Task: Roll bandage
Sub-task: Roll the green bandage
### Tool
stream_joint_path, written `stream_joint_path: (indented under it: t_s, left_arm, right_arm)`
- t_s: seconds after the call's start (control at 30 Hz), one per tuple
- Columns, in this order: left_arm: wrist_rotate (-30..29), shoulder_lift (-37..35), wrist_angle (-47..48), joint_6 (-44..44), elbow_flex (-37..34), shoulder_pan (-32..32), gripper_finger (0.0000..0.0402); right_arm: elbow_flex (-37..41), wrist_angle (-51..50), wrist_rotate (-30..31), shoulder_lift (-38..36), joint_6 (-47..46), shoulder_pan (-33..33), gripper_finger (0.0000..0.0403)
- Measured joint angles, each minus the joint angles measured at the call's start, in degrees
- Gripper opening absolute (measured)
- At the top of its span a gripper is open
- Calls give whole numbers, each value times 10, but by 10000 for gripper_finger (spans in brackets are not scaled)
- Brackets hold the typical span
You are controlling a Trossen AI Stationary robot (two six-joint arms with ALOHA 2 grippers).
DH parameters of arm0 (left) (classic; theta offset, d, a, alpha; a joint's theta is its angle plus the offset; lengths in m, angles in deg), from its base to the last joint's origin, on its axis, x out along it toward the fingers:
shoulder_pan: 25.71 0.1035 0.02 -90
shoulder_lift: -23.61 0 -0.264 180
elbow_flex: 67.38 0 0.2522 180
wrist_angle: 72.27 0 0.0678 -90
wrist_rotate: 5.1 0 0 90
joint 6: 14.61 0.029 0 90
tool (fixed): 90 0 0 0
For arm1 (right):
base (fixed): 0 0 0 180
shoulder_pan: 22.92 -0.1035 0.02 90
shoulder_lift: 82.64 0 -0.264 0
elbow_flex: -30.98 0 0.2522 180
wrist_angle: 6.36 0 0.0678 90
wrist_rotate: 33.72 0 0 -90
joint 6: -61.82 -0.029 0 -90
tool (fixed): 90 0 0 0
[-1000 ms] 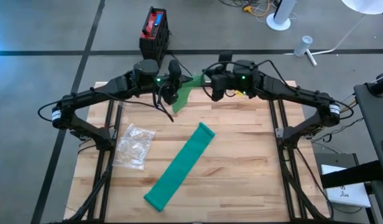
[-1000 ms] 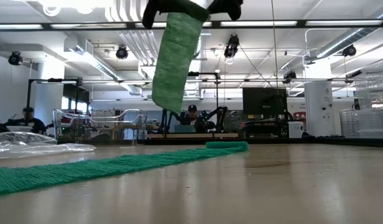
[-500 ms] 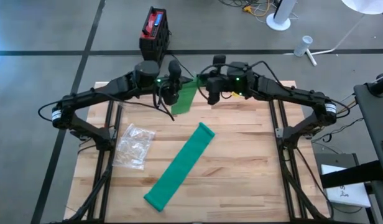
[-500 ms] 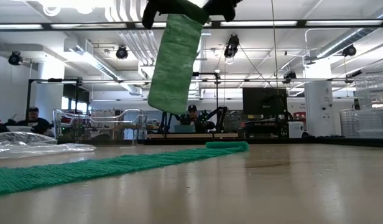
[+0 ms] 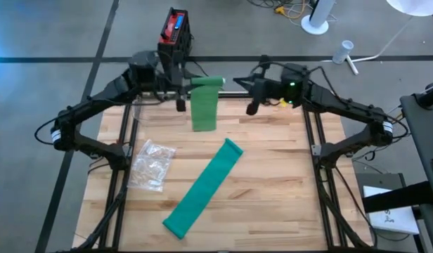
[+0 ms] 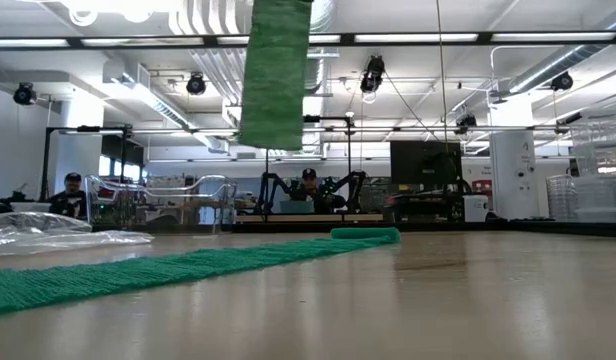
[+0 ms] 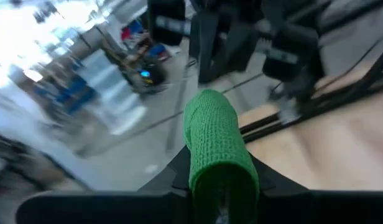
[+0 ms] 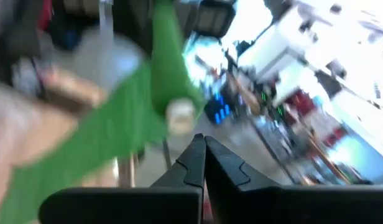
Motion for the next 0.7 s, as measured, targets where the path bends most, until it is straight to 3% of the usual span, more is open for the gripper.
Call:
stream_joint_path:
  t_s: [0.13, 0.23, 0.37, 0.53, 0.6, 0.7]
  left_arm:
    - [86, 14, -19, -87, -15, 30, 50]
    - [95, 23, -75, -127, -43, 30, 50]
    - [94, 30, -165, -189, -79, 30, 50]
    - [32, 39, -252, -388, -101, 34, 50]
    - [2, 47, -265, -461, -105, 39, 50]
    - [3, 61, -295, -572, -110, 48, 50]
  right_arm:
    - [66, 127, -56, -28, -84, 26, 0]
    - [108, 195, -100, -26, -132, 37, 13]
    - [119, 252, -135, -7, -160, 38, 60]
    - [119, 320, -140, 24, -75, 25, 108]
    - [119, 369, -139, 40, -38, 15, 112]
    - [119, 444, -94, 65, 47, 3, 105]
